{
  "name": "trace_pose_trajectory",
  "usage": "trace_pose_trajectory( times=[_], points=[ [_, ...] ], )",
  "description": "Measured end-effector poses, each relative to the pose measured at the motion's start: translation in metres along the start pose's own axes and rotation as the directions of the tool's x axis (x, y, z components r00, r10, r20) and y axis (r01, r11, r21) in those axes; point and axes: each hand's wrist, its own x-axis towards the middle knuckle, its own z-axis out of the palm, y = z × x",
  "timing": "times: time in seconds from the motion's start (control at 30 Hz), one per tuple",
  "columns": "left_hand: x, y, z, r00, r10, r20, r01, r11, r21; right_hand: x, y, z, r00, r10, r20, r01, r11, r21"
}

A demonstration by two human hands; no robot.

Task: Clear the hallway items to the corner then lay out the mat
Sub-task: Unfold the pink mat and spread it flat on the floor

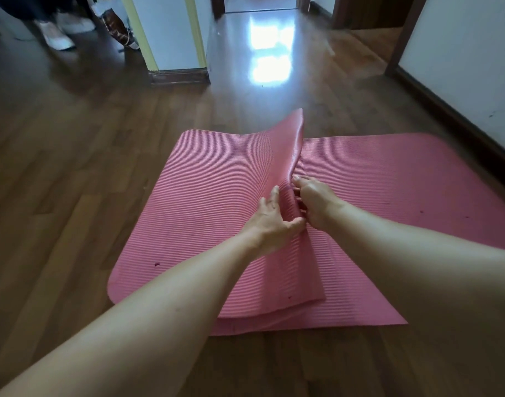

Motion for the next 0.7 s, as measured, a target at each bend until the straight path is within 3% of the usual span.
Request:
trace_pose_trajectory(
  times=[0.1,0.23,0.33,0.6,0.7],
  points=[
    [-0.002,0.01,-0.005,0.997,0.037,-0.07,-0.04,0.999,-0.028,-0.004,-0.007,0.009,0.994,0.053,0.096,-0.05,0.998,-0.027],
    [-0.011,0.006,-0.03,0.98,-0.044,-0.195,0.016,0.99,-0.142,-0.01,-0.019,0.035,0.962,0.111,0.249,-0.062,0.978,-0.2],
    [-0.026,-0.013,-0.065,0.951,-0.089,-0.295,0.058,0.992,-0.114,-0.019,-0.022,0.069,0.958,0.12,0.262,-0.045,0.96,-0.276],
    [-0.075,-0.06,-0.166,0.816,-0.229,-0.531,0.231,0.971,-0.064,-0.067,-0.021,0.188,0.93,-0.121,0.347,0.235,0.921,-0.31],
    [-0.091,-0.084,-0.198,0.769,-0.273,-0.578,0.339,0.941,0.006,-0.083,-0.021,0.222,0.908,-0.127,0.398,0.282,0.889,-0.36]
  ],
)
